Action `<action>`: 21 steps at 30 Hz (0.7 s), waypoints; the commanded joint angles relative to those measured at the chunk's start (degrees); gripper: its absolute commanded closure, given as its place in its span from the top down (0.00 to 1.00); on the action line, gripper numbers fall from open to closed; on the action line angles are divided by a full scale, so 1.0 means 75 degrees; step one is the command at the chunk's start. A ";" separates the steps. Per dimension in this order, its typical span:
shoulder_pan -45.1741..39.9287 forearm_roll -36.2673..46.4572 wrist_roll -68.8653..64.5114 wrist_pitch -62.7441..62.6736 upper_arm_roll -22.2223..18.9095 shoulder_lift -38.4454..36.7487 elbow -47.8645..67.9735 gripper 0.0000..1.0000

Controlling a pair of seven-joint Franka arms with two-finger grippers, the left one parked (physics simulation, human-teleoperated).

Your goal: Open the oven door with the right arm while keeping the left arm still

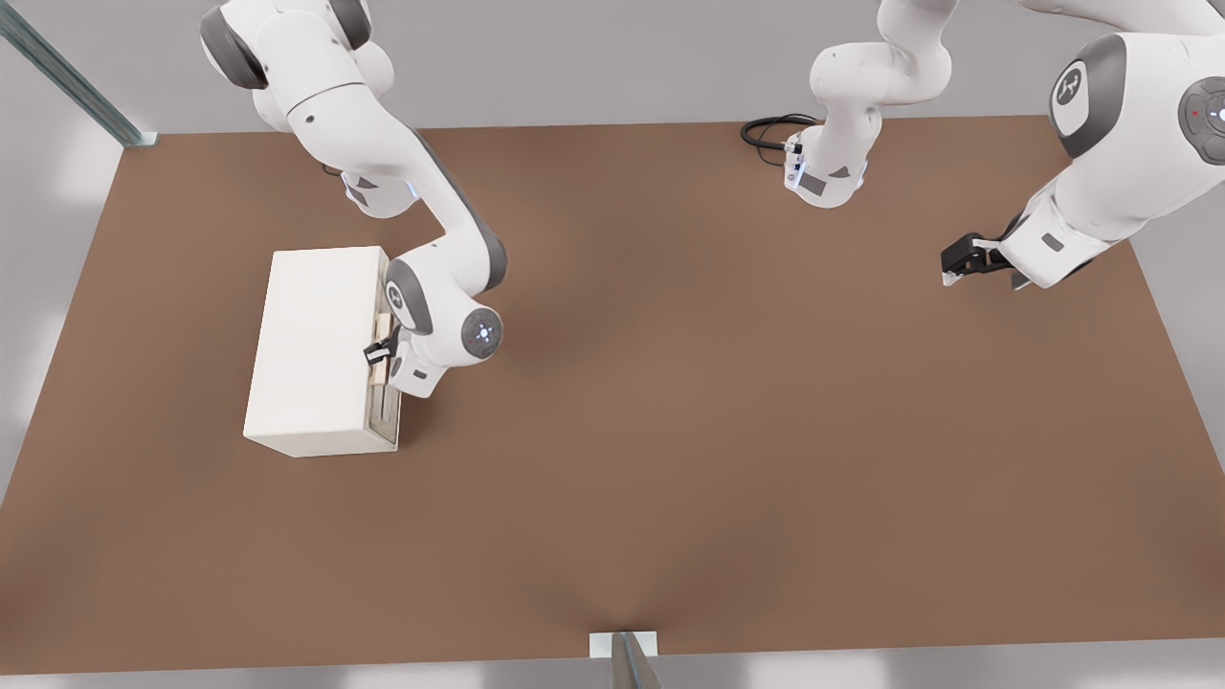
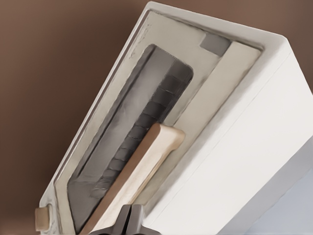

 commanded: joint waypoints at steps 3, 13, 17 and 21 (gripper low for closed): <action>0.0001 0.0004 0.0315 0.0243 -0.0001 -0.0038 -0.0144 0.21; -0.0046 -0.0019 0.0327 0.0490 -0.0048 -0.0226 -0.0589 0.21; -0.0035 -0.0008 0.0315 0.0501 -0.0048 -0.0226 -0.0566 0.21; 0.0199 0.0004 0.0572 0.0490 0.0010 -0.0167 -0.0413 0.21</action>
